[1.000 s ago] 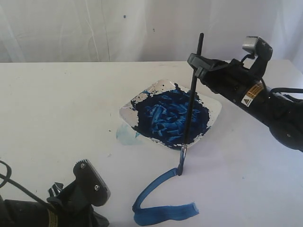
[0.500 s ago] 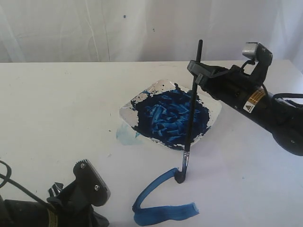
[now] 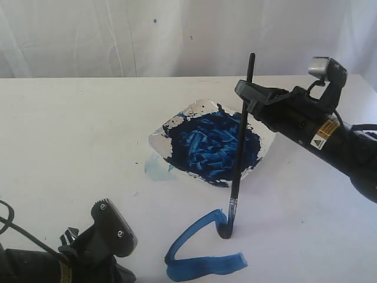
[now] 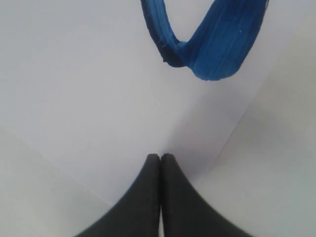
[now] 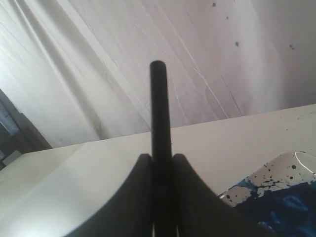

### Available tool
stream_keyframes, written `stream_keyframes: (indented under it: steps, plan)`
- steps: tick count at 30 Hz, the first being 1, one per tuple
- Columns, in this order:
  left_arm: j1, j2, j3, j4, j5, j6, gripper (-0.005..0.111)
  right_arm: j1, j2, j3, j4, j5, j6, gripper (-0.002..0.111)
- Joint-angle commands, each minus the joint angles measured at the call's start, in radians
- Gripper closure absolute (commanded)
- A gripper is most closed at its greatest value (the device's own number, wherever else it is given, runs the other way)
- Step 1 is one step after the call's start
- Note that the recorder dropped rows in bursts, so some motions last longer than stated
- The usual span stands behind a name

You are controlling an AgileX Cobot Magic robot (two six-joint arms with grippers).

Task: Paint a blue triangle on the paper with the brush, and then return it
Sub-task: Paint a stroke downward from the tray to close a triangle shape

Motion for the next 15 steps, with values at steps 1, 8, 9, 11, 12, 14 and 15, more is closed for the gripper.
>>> stream_keyframes:
  steps: [1, 8, 9, 11, 12, 14, 15]
  plan:
    - [0.003, 0.005, 0.007, -0.007, 0.033, -0.001, 0.107, 0.003, -0.012, 0.020, -0.029, -0.005, -0.016, 0.108]
    - [0.003, 0.005, 0.007, -0.007, 0.033, -0.001, 0.107, 0.003, -0.012, 0.065, -0.032, -0.005, -0.023, 0.108]
    - [0.003, 0.005, 0.007, -0.007, 0.033, -0.001, 0.107, 0.003, -0.012, 0.068, -0.032, -0.005, -0.023, 0.108]
    - [0.003, 0.005, 0.007, -0.007, 0.033, -0.001, 0.107, 0.003, -0.012, 0.075, -0.032, -0.005, -0.023, 0.108]
    - [0.003, 0.005, 0.007, -0.007, 0.033, -0.001, 0.107, 0.003, -0.012, 0.079, -0.032, -0.005, -0.023, 0.108]
    - [0.003, 0.005, 0.007, -0.007, 0.033, -0.001, 0.107, 0.003, -0.012, 0.090, -0.032, -0.005, -0.023, 0.108]
    - [0.003, 0.005, 0.007, -0.007, 0.033, -0.001, 0.107, 0.003, -0.012, 0.095, -0.032, -0.005, -0.023, 0.108]
